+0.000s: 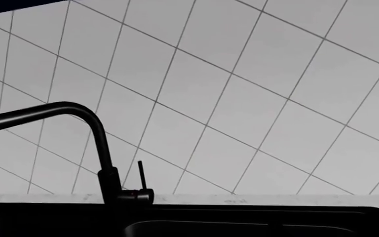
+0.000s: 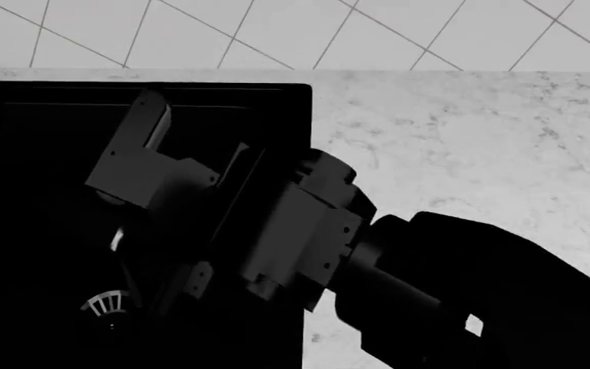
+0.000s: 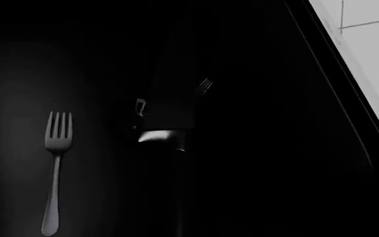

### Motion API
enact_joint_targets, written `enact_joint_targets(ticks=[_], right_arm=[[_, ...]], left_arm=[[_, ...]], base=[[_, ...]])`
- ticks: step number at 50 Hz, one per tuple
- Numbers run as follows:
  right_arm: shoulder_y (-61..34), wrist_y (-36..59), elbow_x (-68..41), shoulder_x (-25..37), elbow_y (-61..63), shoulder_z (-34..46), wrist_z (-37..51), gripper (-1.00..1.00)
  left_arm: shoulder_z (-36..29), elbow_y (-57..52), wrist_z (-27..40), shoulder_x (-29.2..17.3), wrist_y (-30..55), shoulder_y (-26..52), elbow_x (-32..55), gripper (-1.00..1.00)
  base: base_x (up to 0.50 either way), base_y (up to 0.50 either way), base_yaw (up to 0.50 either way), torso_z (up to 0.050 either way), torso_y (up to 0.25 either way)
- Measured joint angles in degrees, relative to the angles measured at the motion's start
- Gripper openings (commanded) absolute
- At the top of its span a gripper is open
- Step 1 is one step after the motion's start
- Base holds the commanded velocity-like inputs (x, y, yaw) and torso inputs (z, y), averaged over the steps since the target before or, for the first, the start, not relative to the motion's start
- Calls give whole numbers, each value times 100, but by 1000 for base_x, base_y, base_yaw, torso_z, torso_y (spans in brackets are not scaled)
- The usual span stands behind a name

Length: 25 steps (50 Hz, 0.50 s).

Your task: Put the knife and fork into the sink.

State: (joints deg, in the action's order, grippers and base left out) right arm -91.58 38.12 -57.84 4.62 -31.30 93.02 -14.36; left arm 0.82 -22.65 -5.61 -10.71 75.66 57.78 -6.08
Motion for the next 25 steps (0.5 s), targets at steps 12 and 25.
enact_joint_targets(ticks=[12,25], right_arm=[[702,10,779,-323,-84,-264,-249,-100],[1125,-48,1286,-366,-90,-473,-262,-100]], left_arm=[[9,52,26,9,-44,-16,31,100],[27,69,51,10,-64,-45,62,100]], base=[[0,0,0,0,0],[0,1,1,0,1]])
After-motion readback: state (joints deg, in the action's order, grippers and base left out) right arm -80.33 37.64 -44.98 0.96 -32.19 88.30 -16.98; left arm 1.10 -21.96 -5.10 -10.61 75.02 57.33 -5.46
